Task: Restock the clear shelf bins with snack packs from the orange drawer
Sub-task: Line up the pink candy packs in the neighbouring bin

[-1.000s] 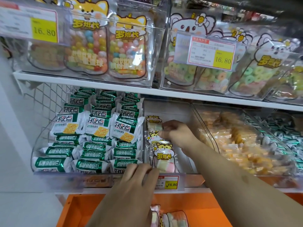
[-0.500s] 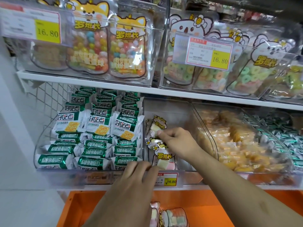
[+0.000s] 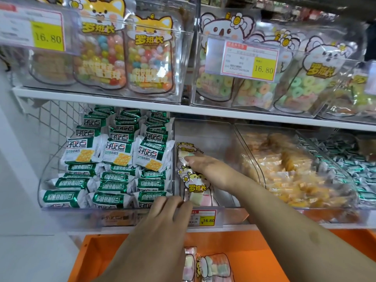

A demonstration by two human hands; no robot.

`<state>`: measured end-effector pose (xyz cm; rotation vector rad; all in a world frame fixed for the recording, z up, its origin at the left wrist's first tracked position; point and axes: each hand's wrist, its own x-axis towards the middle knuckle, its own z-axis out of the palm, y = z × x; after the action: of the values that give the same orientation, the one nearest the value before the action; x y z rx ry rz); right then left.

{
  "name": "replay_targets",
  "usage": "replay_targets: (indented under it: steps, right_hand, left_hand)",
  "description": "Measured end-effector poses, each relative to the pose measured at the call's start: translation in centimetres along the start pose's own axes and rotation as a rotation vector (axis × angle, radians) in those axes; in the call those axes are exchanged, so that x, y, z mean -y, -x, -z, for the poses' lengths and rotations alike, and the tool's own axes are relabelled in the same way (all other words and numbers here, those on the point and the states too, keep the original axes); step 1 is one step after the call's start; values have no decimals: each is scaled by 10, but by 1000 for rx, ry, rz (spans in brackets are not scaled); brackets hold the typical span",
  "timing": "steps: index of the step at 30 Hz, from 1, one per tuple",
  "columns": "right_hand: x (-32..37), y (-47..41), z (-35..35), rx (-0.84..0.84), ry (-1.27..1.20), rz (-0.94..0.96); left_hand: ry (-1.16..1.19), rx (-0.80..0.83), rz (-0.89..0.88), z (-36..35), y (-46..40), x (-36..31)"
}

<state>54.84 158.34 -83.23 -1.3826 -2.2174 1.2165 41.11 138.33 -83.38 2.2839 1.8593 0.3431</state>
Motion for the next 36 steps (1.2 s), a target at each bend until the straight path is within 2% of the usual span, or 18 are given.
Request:
replay_targets:
  steps: [8,12,16,21,24,29,31,36]
  right_hand:
    - [-4,23,6,-55,-91,-48]
    - [-2,30,2,-85,-57,-95]
    - [-12,27,1,-174,-59,-54]
    - [-19,33,5,-140,-61,-89]
    - [-19,33,9,-79,-77,-137]
    - [-14,31,8,-23,-69,-179]
    - [-20,26,7,-23,-117,-196]
    - [-28,32,13,4,-207,-185]
  left_hand:
    - [6,-7,-6,2,2,-1]
    - [6,5,4,4,3,-2]
    - [12,4,12,5,4,-3]
    - [34,-20,-4,9,7,-3]
    - [129,-56,28,26,7,-16]
    - [462,-180,169,58,-44,-46]
    - [472,-145,256,63,-81,-47]
    - [306,116,412,64,-144,-43]
